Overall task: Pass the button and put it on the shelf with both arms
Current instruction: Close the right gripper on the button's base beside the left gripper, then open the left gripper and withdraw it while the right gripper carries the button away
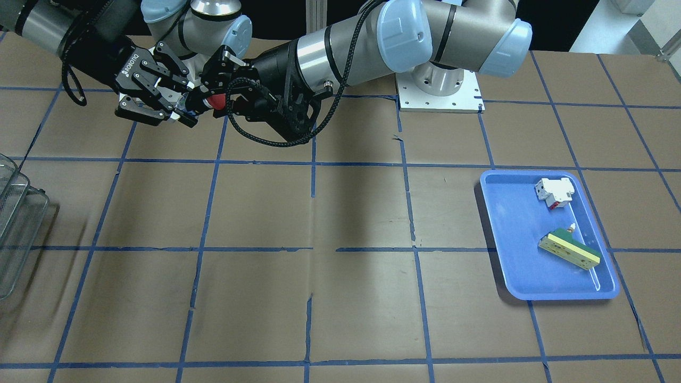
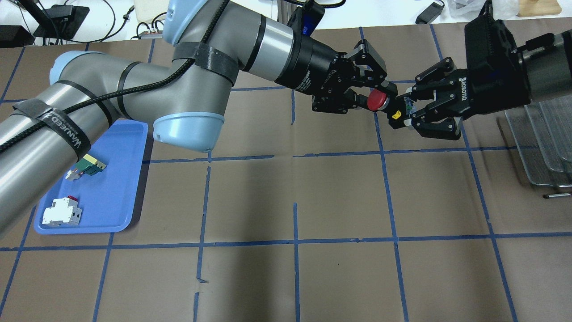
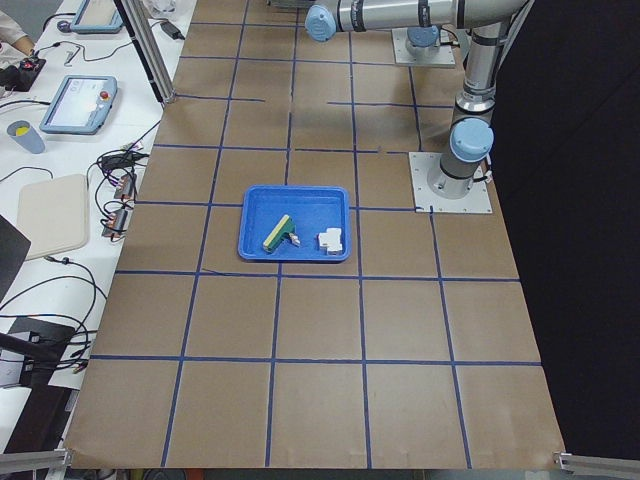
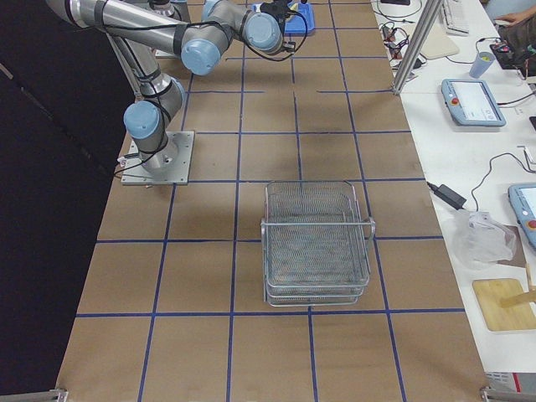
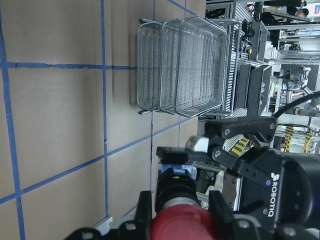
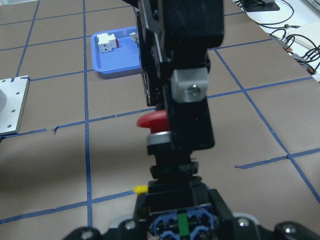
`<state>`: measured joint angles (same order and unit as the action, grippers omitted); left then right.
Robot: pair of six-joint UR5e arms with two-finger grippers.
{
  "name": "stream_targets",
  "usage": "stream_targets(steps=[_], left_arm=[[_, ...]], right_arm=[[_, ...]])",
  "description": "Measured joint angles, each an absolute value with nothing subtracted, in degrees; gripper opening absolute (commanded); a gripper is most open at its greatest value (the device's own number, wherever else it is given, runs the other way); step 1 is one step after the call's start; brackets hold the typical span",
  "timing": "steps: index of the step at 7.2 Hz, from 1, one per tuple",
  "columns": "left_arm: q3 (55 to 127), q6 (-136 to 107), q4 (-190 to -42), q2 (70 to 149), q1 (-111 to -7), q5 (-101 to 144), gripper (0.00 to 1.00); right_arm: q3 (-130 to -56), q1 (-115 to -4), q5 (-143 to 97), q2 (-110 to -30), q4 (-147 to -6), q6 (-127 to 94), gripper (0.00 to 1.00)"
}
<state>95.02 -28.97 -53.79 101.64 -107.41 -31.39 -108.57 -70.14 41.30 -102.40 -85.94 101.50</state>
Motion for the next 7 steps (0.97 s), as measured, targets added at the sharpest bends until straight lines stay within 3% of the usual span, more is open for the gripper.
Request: stream_targets(steps=[1, 5, 7], left_arm=[[95.0, -29.3, -53.8, 101.6, -107.4, -31.4, 0.99], [93.5, -31.3, -54.2, 100.5, -106.6, -32.2, 1.00], [87.4, -31.5, -63.3, 99.6, -104.5, -40.8, 1.00]], right_arm=[[-108.5, -70.1, 41.5, -102.4, -85.9, 101.5, 0.00], [-108.0, -69.9, 43.5, -102.2, -85.9, 101.4, 0.00], [-107.2, -69.0, 47.3, -101.7, -87.1, 101.0, 0.00]])
